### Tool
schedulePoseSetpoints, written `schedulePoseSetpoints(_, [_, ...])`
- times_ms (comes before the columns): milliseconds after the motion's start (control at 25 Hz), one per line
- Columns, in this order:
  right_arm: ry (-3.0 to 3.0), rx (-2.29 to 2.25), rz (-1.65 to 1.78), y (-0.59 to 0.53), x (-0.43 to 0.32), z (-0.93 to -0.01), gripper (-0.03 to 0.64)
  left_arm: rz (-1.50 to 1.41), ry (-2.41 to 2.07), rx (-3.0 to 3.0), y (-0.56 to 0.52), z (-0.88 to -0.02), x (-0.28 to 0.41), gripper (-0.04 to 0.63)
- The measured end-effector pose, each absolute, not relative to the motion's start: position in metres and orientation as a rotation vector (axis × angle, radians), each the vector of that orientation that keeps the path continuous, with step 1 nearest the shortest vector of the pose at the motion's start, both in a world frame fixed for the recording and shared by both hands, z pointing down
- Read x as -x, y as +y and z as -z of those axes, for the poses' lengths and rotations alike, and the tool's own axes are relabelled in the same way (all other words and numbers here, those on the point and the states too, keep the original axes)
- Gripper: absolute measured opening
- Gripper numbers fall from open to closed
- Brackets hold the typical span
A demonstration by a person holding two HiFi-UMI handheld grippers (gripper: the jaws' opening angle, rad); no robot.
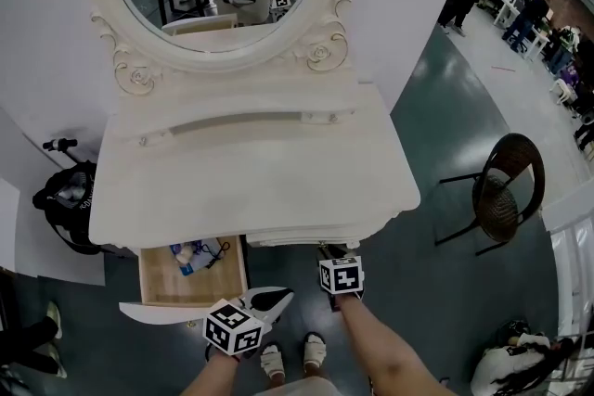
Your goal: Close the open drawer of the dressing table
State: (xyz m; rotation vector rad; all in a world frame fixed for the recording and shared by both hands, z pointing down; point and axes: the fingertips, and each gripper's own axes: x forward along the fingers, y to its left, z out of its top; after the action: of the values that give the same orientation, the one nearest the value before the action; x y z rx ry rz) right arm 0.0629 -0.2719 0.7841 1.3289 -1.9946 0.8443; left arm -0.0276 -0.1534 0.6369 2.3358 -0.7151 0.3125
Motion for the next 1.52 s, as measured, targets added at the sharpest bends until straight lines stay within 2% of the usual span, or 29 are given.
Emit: schedulePoseSetpoints(1520, [-1.999,-1.353,-0.826,-0.307,-0.056,-0.783,0.127,-0.295,-0.718,-2.321,-0.161,-0.643,0.036,0.009])
